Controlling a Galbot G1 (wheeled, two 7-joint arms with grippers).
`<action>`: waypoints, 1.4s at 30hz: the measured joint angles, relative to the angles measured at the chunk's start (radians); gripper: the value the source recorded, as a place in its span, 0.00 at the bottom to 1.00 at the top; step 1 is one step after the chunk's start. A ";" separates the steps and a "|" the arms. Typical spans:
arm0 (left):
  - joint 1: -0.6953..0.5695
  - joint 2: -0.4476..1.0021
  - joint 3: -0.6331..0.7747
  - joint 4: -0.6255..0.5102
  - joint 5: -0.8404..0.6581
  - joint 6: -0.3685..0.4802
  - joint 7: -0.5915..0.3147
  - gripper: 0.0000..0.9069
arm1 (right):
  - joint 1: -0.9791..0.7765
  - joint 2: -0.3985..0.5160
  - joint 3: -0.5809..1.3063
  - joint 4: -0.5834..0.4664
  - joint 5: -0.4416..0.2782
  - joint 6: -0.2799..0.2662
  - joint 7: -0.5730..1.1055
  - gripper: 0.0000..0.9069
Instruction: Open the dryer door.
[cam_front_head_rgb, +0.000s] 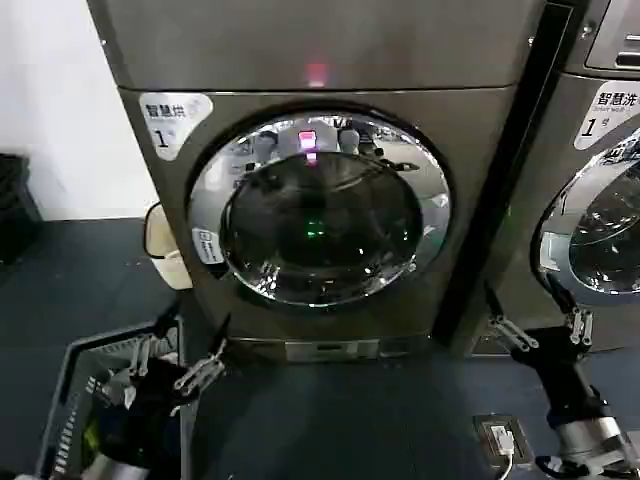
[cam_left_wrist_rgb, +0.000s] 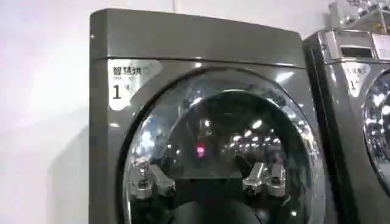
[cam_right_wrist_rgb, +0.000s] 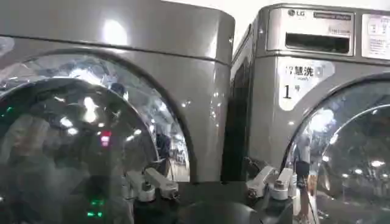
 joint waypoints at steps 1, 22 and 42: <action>-0.001 -0.001 0.001 -0.002 -0.002 0.000 0.005 1.00 | -0.003 -0.002 -0.001 -0.001 0.002 0.002 -0.009 1.00; 0.009 0.000 -0.020 -0.034 -0.006 0.052 0.025 1.00 | 0.321 -0.380 -0.184 -0.292 0.332 -0.047 -0.298 1.00; 0.059 -0.012 -0.058 -0.080 -0.030 0.060 0.035 1.00 | 0.749 -0.395 -0.622 -0.596 0.269 -0.017 -0.332 1.00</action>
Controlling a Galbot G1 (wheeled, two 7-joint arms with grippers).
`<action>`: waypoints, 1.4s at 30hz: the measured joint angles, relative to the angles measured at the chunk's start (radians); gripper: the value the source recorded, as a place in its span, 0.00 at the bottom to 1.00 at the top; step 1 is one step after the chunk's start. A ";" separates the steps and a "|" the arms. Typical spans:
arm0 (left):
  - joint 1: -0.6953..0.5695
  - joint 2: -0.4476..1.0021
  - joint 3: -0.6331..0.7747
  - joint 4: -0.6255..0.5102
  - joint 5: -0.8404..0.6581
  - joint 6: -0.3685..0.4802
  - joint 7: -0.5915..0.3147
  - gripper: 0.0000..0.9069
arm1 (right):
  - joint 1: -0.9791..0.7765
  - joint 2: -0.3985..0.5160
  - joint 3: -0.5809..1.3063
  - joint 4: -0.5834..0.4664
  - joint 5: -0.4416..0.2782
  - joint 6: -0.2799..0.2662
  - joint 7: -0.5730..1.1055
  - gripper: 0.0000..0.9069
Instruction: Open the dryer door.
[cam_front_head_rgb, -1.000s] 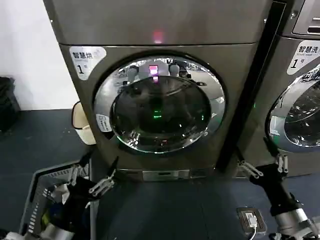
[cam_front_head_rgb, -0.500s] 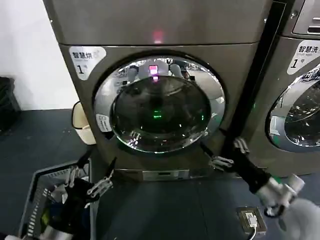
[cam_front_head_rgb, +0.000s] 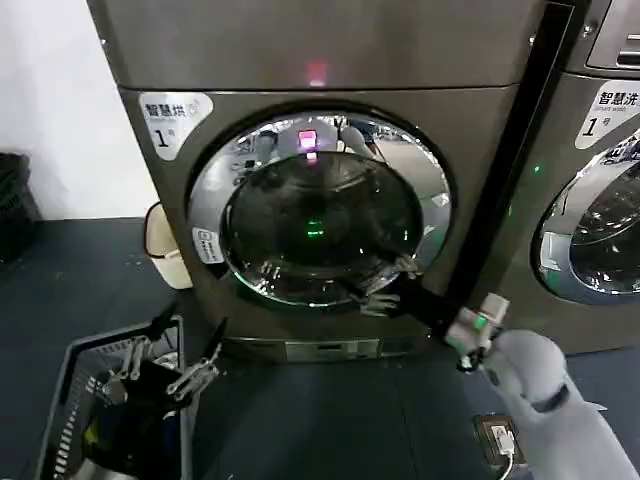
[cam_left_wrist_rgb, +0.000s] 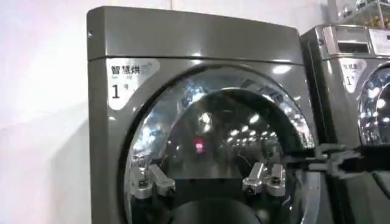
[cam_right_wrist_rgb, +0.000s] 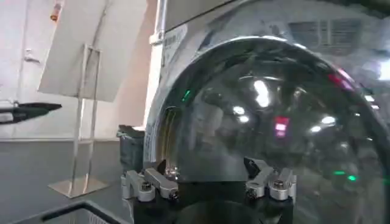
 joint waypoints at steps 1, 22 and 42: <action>0.003 -0.001 0.000 -0.004 -0.002 0.002 -0.001 1.00 | 0.011 0.007 -0.014 -0.011 -0.009 0.000 0.001 1.00; 0.021 -0.005 0.003 -0.027 0.002 0.009 -0.001 1.00 | 0.187 0.184 -0.216 -0.220 -0.080 0.004 0.062 1.00; 0.025 -0.009 0.006 -0.028 0.017 0.007 -0.001 1.00 | 0.301 0.309 -0.314 -0.349 -0.115 0.021 0.084 1.00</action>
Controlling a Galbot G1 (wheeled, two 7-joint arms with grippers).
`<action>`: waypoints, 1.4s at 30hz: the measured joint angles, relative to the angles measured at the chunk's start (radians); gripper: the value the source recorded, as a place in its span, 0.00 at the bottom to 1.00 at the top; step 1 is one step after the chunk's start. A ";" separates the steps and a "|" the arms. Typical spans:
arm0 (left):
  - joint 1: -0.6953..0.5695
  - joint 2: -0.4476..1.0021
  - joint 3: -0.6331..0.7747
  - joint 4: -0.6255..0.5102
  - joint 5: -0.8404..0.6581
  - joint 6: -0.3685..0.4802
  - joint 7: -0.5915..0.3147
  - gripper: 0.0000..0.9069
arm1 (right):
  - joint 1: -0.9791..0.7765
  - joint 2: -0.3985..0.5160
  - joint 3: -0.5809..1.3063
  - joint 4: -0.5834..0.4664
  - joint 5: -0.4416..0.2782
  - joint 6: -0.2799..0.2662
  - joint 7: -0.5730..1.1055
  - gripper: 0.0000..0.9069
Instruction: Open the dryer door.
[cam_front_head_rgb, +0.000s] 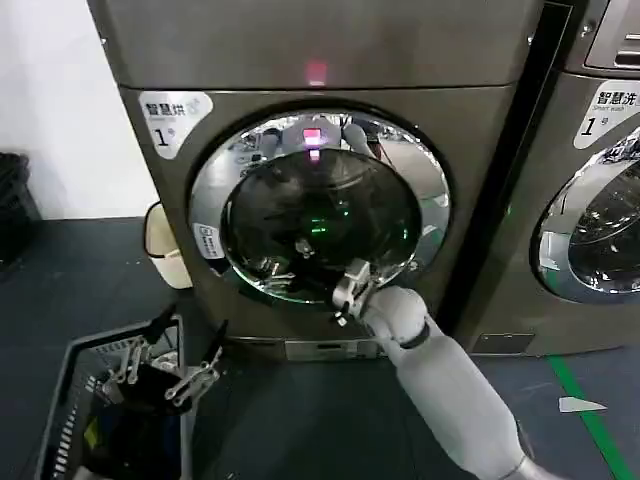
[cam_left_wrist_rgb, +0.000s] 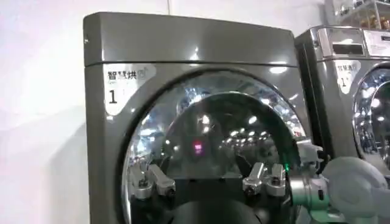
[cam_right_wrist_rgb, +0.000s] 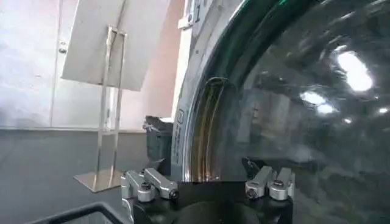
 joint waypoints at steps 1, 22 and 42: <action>0.000 0.000 0.000 0.000 0.000 0.000 0.000 1.00 | 0.005 0.006 -0.003 -0.008 -0.001 0.002 0.000 1.00; -0.016 0.001 0.004 0.021 0.000 -0.004 -0.004 1.00 | 0.078 0.133 -0.049 -0.181 -0.027 0.011 0.001 1.00; -0.018 0.000 -0.004 0.007 0.003 0.000 -0.012 1.00 | 0.119 0.186 -0.073 -0.253 0.014 0.005 0.001 1.00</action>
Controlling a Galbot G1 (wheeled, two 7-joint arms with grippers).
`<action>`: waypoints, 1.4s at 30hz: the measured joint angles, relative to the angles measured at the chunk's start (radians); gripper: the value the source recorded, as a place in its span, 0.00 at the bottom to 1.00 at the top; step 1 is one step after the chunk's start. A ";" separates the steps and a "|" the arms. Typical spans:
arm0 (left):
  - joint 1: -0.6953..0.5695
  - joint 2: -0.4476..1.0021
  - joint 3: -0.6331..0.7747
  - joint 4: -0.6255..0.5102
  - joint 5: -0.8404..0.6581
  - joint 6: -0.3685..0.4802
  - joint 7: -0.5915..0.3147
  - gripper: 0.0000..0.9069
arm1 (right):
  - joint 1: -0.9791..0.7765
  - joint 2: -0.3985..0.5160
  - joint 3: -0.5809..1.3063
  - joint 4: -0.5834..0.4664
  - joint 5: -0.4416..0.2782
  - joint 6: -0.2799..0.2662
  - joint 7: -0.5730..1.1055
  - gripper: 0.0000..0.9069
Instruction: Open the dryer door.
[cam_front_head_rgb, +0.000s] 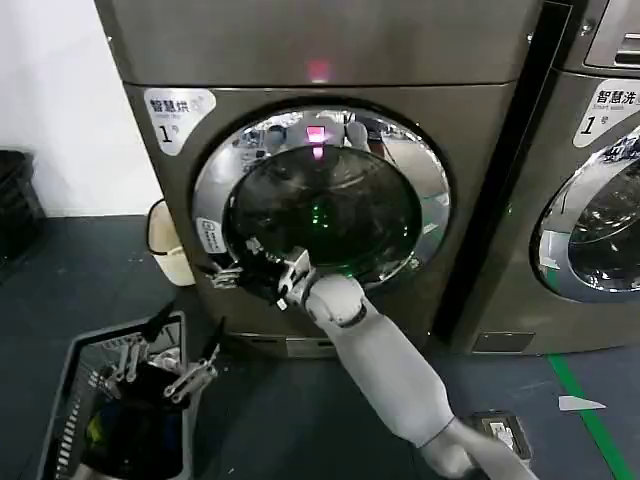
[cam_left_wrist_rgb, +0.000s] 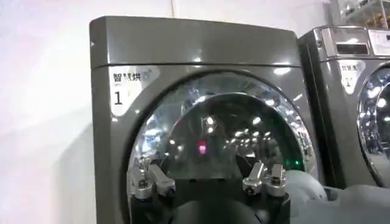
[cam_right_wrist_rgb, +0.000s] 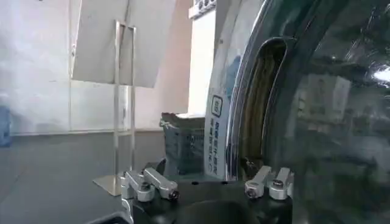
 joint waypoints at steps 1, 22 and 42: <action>-0.001 -0.001 -0.001 0.000 0.003 0.002 -0.004 1.00 | 0.000 0.000 0.000 -0.002 0.000 0.000 -0.011 1.00; -0.085 0.071 -0.132 0.003 -0.049 0.179 -0.115 1.00 | -0.022 -0.057 -0.008 0.068 0.079 -0.020 -0.124 1.00; -0.194 0.219 -0.297 0.158 -0.224 0.228 -0.024 1.00 | -0.073 -0.171 -0.015 0.177 0.171 0.039 -0.336 1.00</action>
